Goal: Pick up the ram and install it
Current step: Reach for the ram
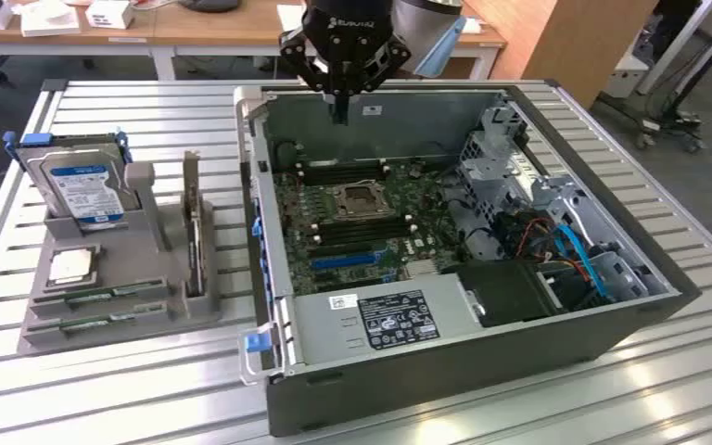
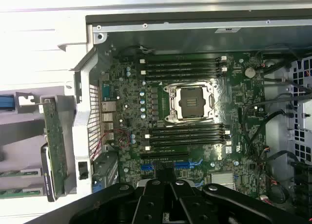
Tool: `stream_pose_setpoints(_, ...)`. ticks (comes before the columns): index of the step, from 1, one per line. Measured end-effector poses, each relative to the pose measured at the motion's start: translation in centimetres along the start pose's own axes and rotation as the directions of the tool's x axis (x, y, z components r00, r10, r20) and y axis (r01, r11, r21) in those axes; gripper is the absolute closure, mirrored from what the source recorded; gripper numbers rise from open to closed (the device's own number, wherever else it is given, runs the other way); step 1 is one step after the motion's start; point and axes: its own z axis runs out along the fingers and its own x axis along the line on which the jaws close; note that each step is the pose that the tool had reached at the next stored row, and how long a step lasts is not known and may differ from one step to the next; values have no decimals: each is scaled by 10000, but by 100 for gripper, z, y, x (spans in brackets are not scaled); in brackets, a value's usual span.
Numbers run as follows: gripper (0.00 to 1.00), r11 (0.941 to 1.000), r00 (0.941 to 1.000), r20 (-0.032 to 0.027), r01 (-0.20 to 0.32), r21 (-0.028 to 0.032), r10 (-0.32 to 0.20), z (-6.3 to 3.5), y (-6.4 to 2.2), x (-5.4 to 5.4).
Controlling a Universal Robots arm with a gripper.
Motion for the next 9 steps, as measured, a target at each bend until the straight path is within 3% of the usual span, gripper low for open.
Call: stream_pose_setpoints(9,90,10000,10000,0,0,0,0,0,0,0)
